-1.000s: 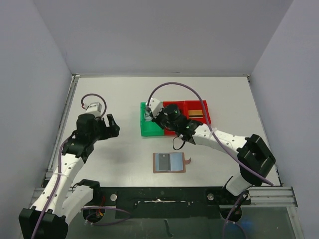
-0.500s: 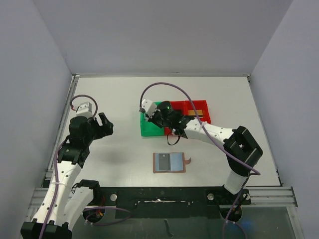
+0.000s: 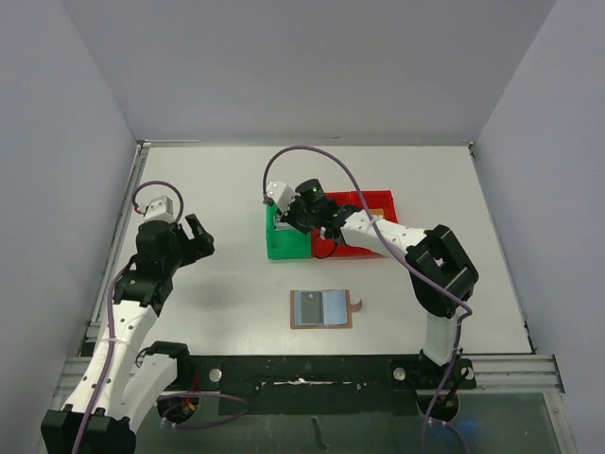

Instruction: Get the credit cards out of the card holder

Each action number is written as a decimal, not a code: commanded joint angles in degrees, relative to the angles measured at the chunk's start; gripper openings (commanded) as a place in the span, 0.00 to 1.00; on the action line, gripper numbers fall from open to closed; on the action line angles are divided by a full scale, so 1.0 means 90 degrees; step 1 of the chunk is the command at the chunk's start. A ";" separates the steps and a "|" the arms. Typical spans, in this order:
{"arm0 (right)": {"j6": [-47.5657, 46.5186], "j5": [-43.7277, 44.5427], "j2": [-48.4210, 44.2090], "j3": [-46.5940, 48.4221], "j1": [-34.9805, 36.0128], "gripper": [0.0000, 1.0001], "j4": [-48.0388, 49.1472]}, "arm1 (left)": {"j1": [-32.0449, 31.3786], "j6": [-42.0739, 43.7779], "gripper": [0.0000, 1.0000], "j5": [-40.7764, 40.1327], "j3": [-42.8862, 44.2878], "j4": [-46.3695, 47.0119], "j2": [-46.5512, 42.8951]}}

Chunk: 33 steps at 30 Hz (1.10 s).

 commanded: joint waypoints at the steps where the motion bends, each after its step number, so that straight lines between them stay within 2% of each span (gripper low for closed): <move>1: -0.0191 0.0027 0.0119 0.0440 -0.0039 0.00 -0.0061 | 0.0058 -0.0403 0.82 -0.0410 0.0055 0.0580 0.0017; 9: -0.0373 0.0159 0.0460 0.0770 -0.0057 0.00 -0.0233 | 0.0084 0.0632 0.82 0.0326 -0.0141 0.0706 -0.0616; 21: -0.0949 0.0501 0.1129 0.1477 -0.0064 0.00 -0.0560 | 0.0187 0.0818 0.82 0.0796 -0.0177 0.0689 -0.0608; 33: -0.1821 0.0705 0.1394 0.1709 -0.0030 0.00 -0.0597 | 0.0522 0.0916 0.82 0.1397 -0.0136 0.0637 -0.0495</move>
